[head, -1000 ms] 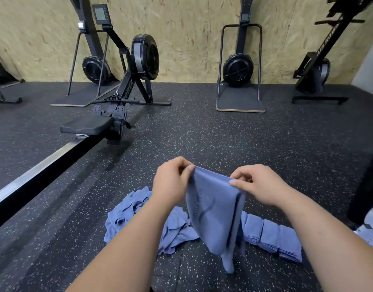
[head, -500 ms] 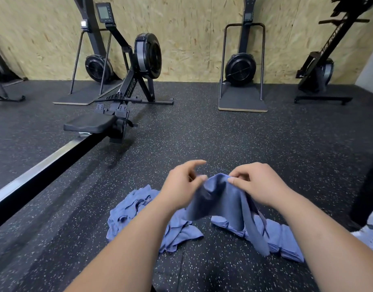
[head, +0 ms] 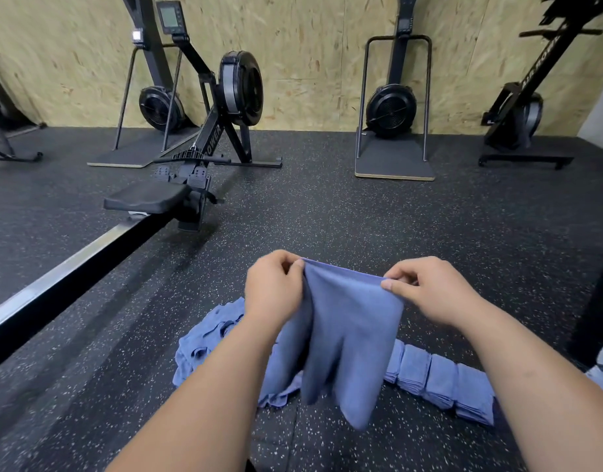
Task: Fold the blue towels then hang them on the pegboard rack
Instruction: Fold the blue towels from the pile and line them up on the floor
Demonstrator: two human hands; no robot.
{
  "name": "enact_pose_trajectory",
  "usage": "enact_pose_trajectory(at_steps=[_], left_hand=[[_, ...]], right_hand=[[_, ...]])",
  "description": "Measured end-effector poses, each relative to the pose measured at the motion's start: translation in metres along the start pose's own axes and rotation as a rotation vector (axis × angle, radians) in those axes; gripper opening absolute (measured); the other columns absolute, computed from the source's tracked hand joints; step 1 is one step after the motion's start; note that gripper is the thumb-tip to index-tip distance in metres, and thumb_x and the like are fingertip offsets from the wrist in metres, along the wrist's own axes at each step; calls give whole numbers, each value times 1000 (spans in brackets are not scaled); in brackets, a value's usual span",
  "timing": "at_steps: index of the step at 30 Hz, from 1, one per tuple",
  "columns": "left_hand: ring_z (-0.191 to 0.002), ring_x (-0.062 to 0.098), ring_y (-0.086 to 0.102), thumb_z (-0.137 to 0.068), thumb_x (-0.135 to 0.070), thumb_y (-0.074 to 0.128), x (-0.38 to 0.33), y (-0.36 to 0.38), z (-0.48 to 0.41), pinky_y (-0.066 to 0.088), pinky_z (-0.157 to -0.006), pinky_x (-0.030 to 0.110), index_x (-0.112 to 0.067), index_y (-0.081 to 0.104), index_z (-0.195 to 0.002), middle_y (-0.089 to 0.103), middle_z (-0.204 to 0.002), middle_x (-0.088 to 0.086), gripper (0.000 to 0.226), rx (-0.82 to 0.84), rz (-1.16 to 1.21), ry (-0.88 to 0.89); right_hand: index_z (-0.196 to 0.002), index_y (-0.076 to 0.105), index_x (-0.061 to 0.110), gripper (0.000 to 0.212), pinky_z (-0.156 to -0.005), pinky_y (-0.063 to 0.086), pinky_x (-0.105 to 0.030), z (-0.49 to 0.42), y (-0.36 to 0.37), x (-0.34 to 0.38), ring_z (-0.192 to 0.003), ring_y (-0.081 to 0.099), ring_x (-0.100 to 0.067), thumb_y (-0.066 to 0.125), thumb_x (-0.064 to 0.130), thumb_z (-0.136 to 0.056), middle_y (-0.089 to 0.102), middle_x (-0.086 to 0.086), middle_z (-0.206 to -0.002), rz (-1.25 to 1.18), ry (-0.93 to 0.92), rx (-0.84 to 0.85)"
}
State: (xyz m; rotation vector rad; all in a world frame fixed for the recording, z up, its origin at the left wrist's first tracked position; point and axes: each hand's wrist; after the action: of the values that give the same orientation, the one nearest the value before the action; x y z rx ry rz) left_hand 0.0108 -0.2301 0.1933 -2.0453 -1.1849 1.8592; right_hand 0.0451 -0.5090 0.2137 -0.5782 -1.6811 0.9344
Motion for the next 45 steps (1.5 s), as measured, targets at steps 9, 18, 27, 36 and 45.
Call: enact_pose_trajectory(at_steps=[9, 18, 27, 36, 45], left_hand=[[-70, 8, 60, -95, -29, 74, 0, 10, 11, 44, -73, 25, -38, 68, -131, 66, -71, -10, 37, 297, -25, 182], [-71, 2, 61, -96, -29, 73, -9, 21, 16, 47, -69, 24, -27, 76, -89, 71, -77, -14, 8, 349, -32, 186], [-87, 15, 68, -97, -32, 70, 5, 13, 5, 50, -78, 29, -32, 70, -82, 72, -84, -14, 15, 174, -122, 11], [-85, 16, 66, -97, -28, 70, 10, 12, 5, 45, -76, 27, -31, 72, -92, 67, -79, -16, 6, 163, -159, -7], [-68, 14, 65, -94, -22, 76, 3, 21, 6, 59, -79, 36, -35, 74, -101, 69, -73, -10, 14, 275, 217, 104]], right_hand=[[-85, 77, 38, 8, -66, 47, -25, 4, 14, 17, -69, 64, 0, 78, 40, -93, 73, 15, -74, 42, -58, -12], [-84, 75, 37, 9, -67, 48, -24, 1, 17, 25, -71, 64, -2, 79, 42, -91, 72, 15, -74, 22, -75, 19], [-87, 74, 38, 16, -68, 45, -28, -2, -3, -7, -79, 65, -6, 68, 31, -100, 73, 16, -84, 78, 42, 29], [-104, 81, 38, 15, -77, 54, -30, 2, -8, -5, -83, 70, -13, 73, 27, -99, 78, 15, -91, -153, 43, 41], [-115, 76, 23, 27, -88, 62, -40, 8, 0, 28, -89, 73, -14, 68, 3, -98, 81, 0, -101, -531, 20, 301]])
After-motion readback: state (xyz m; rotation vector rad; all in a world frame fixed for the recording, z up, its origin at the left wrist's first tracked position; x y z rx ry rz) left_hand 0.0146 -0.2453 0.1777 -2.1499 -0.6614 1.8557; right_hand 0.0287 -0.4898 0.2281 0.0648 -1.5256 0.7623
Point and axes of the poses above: each hand's wrist, its own z-axis away from the middle knuckle, its own y-axis out of the palm, x = y × z
